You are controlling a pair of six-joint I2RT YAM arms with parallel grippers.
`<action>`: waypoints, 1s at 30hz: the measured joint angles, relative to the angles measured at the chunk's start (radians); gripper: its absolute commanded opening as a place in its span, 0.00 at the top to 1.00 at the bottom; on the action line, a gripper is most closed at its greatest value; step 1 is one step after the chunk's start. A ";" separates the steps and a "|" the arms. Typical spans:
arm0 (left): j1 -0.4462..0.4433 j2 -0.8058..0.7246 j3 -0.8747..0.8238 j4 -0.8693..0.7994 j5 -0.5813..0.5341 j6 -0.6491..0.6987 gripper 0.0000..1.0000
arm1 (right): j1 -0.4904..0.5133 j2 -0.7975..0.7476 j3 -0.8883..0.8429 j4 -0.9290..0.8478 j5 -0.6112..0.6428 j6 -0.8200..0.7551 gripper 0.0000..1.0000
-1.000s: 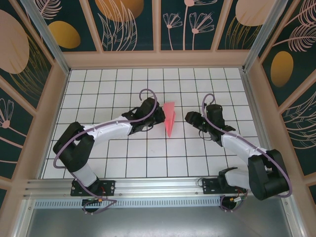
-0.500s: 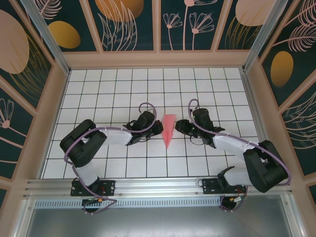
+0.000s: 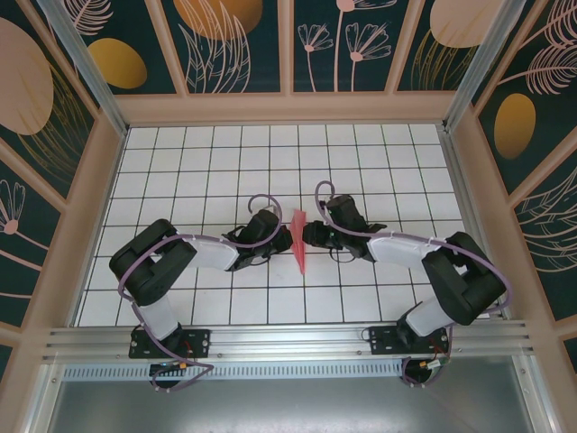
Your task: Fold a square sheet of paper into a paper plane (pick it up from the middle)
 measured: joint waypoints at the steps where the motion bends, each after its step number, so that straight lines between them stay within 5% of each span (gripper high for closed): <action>1: 0.000 0.000 0.000 0.000 0.000 0.000 1.00 | 0.004 0.000 0.000 -0.002 0.003 0.000 0.76; 14: 0.000 0.000 0.000 0.000 0.001 0.000 1.00 | 0.037 0.005 0.011 -0.006 0.021 0.001 0.78; 30: 0.000 -0.007 0.000 0.000 0.000 0.000 1.00 | 0.038 0.072 0.060 -0.077 0.138 0.005 0.69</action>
